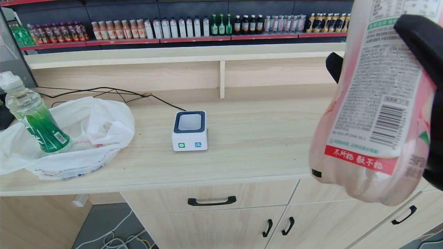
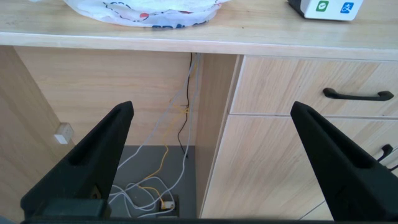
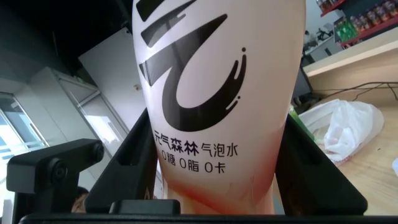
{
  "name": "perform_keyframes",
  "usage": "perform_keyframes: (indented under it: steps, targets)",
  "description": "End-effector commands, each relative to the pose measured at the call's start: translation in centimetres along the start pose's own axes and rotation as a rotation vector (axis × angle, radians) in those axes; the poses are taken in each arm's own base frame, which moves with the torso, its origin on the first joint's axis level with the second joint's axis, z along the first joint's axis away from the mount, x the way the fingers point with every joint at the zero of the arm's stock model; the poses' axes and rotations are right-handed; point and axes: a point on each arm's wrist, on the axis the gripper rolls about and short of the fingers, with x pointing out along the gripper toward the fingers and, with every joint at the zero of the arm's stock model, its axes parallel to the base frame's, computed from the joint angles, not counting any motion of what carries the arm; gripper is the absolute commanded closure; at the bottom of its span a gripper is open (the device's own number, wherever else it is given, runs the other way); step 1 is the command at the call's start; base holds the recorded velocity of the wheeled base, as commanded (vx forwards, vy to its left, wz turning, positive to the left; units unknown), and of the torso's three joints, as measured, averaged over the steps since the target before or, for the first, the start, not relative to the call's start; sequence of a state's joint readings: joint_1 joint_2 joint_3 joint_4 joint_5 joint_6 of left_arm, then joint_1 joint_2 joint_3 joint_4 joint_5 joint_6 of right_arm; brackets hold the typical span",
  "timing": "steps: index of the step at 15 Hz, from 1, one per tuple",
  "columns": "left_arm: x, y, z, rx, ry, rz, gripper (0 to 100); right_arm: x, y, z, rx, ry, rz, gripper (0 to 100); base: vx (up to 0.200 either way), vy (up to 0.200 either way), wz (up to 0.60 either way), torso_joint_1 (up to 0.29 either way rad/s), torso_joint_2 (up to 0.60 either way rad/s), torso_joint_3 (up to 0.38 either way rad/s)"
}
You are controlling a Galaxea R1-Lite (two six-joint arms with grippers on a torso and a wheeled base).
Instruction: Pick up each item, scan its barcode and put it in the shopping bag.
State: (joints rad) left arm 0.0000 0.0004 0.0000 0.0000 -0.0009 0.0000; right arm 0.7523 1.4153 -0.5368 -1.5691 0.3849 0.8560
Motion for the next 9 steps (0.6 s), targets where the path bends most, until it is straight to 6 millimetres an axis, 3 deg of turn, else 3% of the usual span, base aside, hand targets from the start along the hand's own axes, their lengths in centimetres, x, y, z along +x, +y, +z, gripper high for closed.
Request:
perform_keyframes:
  steps: [1,9]
  targets:
    - [0.0,0.0,0.0,0.0,0.0,-0.001,0,0.14,-0.16,-0.08,0.001,0.002,-0.001,100,0.0,0.0,0.0,0.0,0.0,0.0]
    - [0.0,0.0,0.0,0.0,0.0,0.001,0,0.02,-0.29,-0.94,0.001,0.03,-0.006,100,0.0,0.0,0.0,0.0,0.0,0.0]
